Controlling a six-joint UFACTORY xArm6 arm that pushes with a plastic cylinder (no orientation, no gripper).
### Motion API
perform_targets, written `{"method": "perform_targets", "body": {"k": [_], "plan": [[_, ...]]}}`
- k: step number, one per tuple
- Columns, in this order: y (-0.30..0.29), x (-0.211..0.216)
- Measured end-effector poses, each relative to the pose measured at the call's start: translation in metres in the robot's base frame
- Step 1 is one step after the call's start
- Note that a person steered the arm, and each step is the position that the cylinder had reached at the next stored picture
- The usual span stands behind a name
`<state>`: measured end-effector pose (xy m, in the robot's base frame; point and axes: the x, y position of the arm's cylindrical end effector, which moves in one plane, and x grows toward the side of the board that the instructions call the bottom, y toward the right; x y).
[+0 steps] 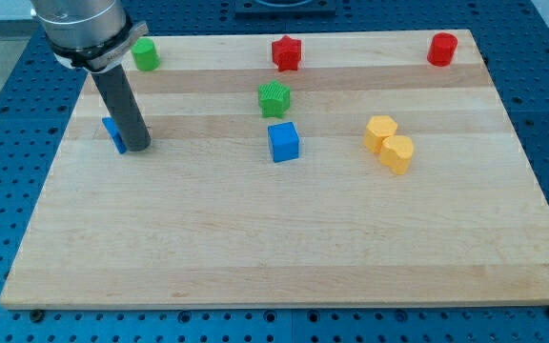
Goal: Point your arm at yellow hexagon
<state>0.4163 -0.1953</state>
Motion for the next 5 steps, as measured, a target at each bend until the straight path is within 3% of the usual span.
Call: {"method": "perform_targets", "body": {"k": [5], "plan": [[0.164, -0.035]]}}
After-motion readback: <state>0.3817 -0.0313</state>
